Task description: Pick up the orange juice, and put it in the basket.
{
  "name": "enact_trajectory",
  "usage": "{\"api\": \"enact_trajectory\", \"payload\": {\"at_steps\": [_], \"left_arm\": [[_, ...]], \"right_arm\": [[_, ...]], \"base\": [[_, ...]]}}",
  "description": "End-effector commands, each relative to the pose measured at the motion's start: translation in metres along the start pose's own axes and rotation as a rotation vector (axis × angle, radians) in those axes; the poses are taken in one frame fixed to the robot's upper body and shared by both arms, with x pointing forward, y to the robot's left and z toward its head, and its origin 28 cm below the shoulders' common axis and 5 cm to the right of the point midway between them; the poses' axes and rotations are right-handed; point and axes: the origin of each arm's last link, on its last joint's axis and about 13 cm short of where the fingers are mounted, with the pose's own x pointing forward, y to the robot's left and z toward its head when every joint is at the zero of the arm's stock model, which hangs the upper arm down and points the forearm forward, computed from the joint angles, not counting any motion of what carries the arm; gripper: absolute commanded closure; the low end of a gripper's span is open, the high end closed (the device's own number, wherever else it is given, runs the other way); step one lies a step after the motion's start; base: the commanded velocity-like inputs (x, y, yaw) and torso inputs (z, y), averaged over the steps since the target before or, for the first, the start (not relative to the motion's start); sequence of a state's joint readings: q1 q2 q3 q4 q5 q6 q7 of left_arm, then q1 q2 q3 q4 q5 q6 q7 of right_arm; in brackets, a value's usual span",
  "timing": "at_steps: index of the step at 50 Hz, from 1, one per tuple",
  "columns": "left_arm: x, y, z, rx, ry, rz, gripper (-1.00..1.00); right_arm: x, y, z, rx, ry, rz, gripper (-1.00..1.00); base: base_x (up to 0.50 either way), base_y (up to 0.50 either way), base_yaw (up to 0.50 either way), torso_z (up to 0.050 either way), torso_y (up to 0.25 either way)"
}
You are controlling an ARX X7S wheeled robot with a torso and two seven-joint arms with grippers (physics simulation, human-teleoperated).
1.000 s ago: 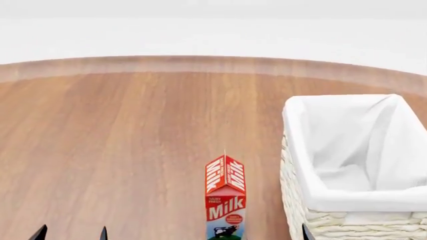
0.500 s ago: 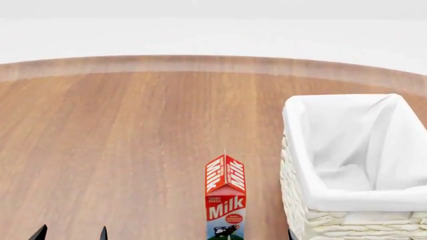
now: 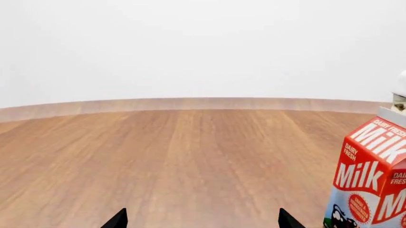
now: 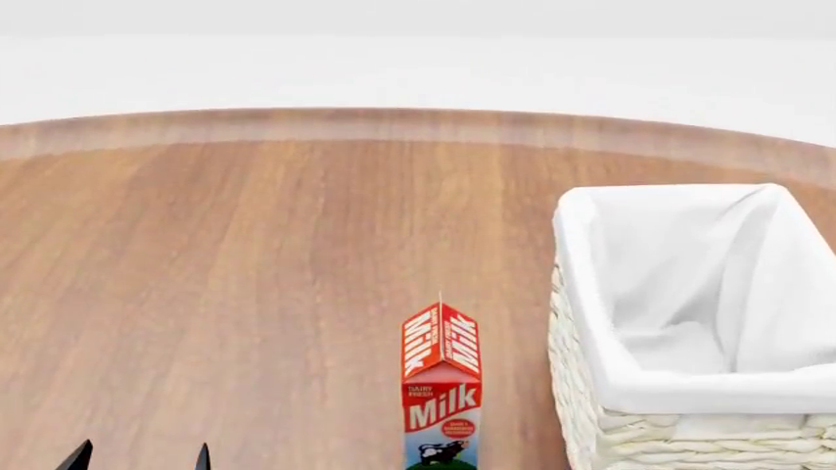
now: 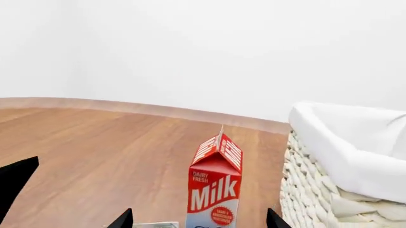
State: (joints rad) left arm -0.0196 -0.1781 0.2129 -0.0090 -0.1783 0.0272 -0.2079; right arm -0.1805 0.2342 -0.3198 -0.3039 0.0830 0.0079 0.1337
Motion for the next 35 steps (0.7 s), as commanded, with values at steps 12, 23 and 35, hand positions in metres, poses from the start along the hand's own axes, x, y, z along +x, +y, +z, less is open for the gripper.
{"api": "enact_trajectory", "payload": {"at_steps": [12, 23, 35], "left_arm": [[0.000, 0.000, 0.000, 0.000, 0.000, 0.000, -1.00], [0.000, 0.000, 0.000, 0.000, 0.000, 0.000, -1.00], [0.000, 0.000, 0.000, 0.000, 0.000, 0.000, -1.00]], "right_arm": [[-0.007, 0.015, -0.011, -0.005, 0.030, 0.064, -1.00], [-0.002, 0.017, -0.024, -0.012, 0.059, 0.077, -1.00], [-0.002, 0.022, -0.031, 0.000, 0.076, 0.092, -1.00]], "base": [[0.00, 0.00, 0.00, 0.000, 0.000], [0.00, 0.00, 0.00, 0.000, 0.000], [0.00, 0.00, 0.00, 0.000, 0.000]]}}
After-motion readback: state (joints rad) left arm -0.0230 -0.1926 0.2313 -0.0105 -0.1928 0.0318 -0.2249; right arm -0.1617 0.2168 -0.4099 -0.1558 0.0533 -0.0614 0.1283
